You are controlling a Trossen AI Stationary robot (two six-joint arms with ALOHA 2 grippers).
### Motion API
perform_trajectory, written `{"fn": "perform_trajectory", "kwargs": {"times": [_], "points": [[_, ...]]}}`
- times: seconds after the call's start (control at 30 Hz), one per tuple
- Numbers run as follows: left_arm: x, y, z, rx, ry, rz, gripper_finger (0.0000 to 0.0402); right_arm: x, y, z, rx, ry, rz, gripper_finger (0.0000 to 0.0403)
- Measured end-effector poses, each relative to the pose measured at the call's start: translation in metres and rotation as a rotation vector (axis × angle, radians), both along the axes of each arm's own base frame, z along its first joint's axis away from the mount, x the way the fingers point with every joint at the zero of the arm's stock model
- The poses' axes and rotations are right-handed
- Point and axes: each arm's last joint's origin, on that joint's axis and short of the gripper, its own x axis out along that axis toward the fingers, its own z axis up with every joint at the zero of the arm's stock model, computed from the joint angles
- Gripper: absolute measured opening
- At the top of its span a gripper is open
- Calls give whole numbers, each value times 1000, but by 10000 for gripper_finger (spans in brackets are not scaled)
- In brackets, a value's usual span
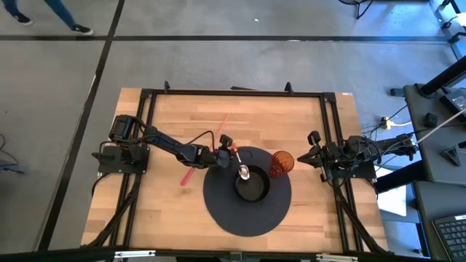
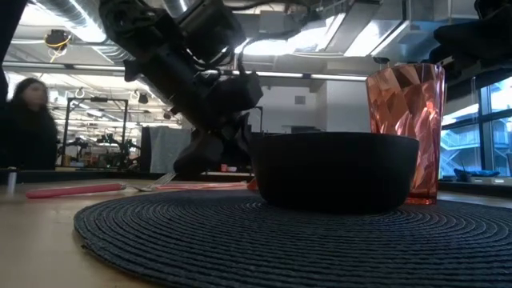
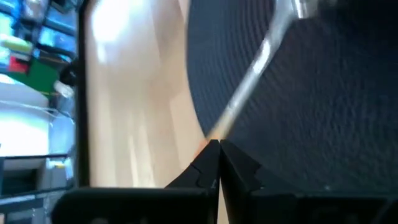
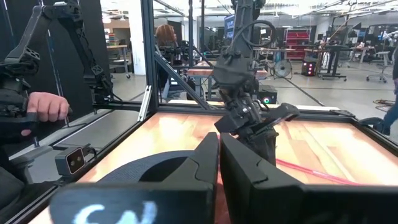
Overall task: Pick & Place Utensil
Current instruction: Put the orange spoon in the black bowl
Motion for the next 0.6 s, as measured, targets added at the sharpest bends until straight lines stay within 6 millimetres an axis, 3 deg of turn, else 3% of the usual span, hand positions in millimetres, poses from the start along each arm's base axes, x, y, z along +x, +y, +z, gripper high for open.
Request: {"fn": "perform_trajectory", "kwargs": {"times": [0.2, 0.6], "points": [[-5, 0, -7, -52, 100, -64, 41, 0, 0, 0, 0, 0, 0, 17], [-5, 22, -6, -105, 59, 56, 190, 0, 0, 0, 14, 2, 1, 17]]}}
